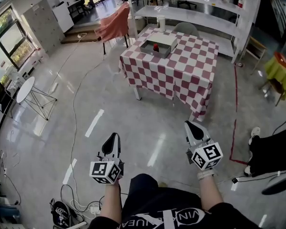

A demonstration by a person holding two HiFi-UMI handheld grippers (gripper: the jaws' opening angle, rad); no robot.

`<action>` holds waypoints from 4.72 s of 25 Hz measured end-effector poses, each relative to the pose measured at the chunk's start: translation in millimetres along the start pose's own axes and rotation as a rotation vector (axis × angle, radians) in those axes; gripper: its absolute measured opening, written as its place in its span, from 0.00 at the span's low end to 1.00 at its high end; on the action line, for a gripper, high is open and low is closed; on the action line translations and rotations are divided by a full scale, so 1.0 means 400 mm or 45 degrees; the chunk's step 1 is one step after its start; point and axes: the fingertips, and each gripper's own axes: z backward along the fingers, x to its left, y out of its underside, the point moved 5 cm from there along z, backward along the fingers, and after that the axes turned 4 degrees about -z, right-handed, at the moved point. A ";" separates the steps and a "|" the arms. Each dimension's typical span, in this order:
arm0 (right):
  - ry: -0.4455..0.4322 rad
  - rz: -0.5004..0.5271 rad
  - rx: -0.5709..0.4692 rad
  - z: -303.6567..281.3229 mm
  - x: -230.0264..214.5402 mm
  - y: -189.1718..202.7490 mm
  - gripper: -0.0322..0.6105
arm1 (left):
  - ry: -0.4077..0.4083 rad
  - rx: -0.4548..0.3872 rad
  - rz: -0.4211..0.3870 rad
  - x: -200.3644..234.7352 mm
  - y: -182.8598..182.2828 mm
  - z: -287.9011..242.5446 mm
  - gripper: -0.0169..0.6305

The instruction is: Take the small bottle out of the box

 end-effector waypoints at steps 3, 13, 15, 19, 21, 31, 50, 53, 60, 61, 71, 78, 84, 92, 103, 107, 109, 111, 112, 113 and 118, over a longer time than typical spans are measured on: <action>0.018 -0.013 -0.014 -0.010 -0.016 -0.015 0.06 | 0.019 -0.007 -0.001 0.002 -0.009 -0.021 0.06; 0.015 -0.042 -0.001 -0.059 -0.043 -0.015 0.06 | 0.041 0.019 -0.004 0.013 -0.005 -0.080 0.06; 0.018 -0.051 0.004 -0.075 -0.052 -0.010 0.06 | 0.035 0.034 -0.007 0.021 0.002 -0.091 0.06; 0.009 -0.056 0.022 -0.129 -0.077 0.004 0.06 | 0.027 0.047 0.006 0.052 0.021 -0.147 0.06; -0.001 -0.050 0.034 -0.160 -0.093 0.008 0.06 | 0.037 0.057 0.014 0.066 0.033 -0.191 0.06; -0.014 -0.018 0.001 -0.373 -0.240 -0.069 0.06 | 0.174 0.018 0.035 0.123 0.007 -0.565 0.06; 0.034 -0.019 0.049 -0.757 -0.405 -0.107 0.06 | 0.180 0.020 0.068 0.336 -0.039 -0.957 0.06; 0.034 -0.019 0.055 -0.796 -0.418 -0.104 0.06 | 0.187 0.026 0.081 0.353 -0.025 -0.992 0.06; 0.033 -0.043 0.098 -0.859 -0.438 -0.076 0.06 | 0.162 0.063 0.109 0.390 0.013 -1.023 0.06; 0.024 -0.042 0.101 -0.868 -0.436 -0.076 0.06 | 0.152 0.065 0.113 0.399 0.015 -1.026 0.06; -0.005 -0.045 0.109 -0.924 -0.459 -0.084 0.06 | 0.163 0.050 0.107 0.407 -0.002 -1.080 0.06; -0.051 -0.059 0.156 -1.000 -0.492 -0.048 0.06 | 0.138 0.078 0.130 0.431 0.030 -1.142 0.06; -0.061 -0.042 0.144 -1.123 -0.564 -0.064 0.06 | 0.138 0.084 0.118 0.455 0.013 -1.242 0.06; -0.087 0.020 0.214 -1.261 -0.649 -0.055 0.06 | 0.195 0.093 0.115 0.456 0.003 -1.425 0.06; -0.072 0.166 0.343 -1.388 -0.746 -0.031 0.08 | 0.320 0.184 0.103 0.412 0.050 -1.594 0.06; -0.138 0.202 0.351 -1.435 -0.761 -0.038 0.09 | 0.353 0.210 0.103 0.395 0.065 -1.638 0.06; -0.169 0.218 0.359 -1.455 -0.766 -0.039 0.09 | 0.361 0.226 0.117 0.386 0.076 -1.657 0.06; -0.187 0.212 0.373 -1.470 -0.773 -0.035 0.10 | 0.366 0.238 0.128 0.379 0.081 -1.674 0.06; -0.192 0.205 0.380 -1.477 -0.778 -0.033 0.10 | 0.369 0.244 0.129 0.376 0.081 -1.681 0.06; -0.198 0.202 0.386 -1.483 -0.782 -0.031 0.11 | 0.372 0.249 0.126 0.374 0.081 -1.686 0.06; -0.191 0.276 0.448 -1.513 -0.801 -0.015 0.15 | 0.367 0.263 0.106 0.378 0.085 -1.705 0.06</action>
